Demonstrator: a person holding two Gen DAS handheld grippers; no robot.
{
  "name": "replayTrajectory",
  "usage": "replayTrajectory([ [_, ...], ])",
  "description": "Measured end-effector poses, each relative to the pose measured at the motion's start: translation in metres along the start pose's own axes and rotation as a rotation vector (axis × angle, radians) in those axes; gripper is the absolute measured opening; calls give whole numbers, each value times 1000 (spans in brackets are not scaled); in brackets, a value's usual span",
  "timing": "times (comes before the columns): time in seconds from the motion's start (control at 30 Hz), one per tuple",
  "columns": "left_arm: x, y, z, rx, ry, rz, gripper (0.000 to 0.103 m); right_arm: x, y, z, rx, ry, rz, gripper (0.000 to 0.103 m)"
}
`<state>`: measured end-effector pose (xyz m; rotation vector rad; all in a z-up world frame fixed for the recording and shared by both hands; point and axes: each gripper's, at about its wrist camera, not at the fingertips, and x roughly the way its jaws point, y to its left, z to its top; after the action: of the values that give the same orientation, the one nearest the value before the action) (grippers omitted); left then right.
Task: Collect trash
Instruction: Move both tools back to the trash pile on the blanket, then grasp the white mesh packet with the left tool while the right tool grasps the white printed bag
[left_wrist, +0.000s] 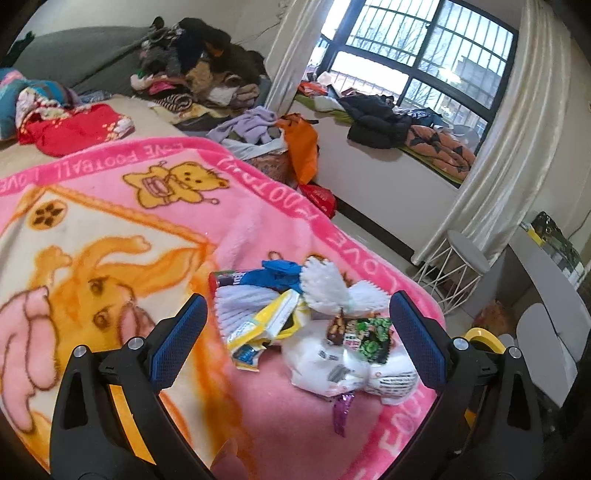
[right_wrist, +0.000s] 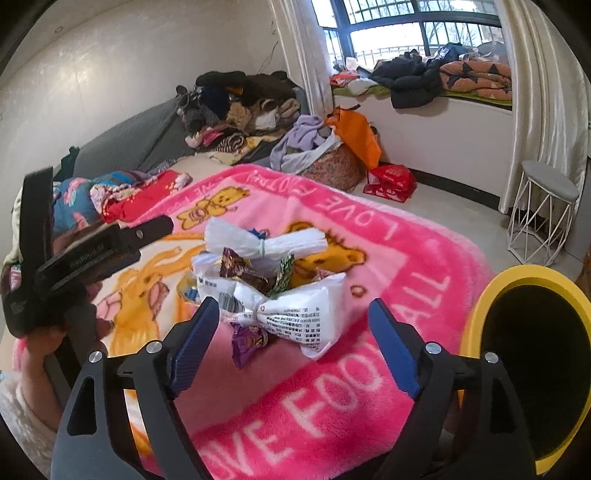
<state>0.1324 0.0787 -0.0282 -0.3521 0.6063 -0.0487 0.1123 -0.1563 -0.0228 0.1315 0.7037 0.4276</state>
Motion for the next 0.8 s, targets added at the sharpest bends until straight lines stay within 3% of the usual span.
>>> replayTrajectory([
  [0.2, 17, 9, 6, -27, 31, -28, 91, 31, -8, -6, 31, 62, -23, 81],
  [0.5, 51, 11, 13, -56, 91, -65, 91, 71, -24, -6, 107, 144, 9, 81],
  [0.7, 69, 9, 16, -83, 134, -94, 72, 85, -27, -6, 149, 173, 54, 80],
  [0.8, 73, 8, 15, -87, 154, -107, 59, 86, -25, -7, 138, 179, 73, 74],
])
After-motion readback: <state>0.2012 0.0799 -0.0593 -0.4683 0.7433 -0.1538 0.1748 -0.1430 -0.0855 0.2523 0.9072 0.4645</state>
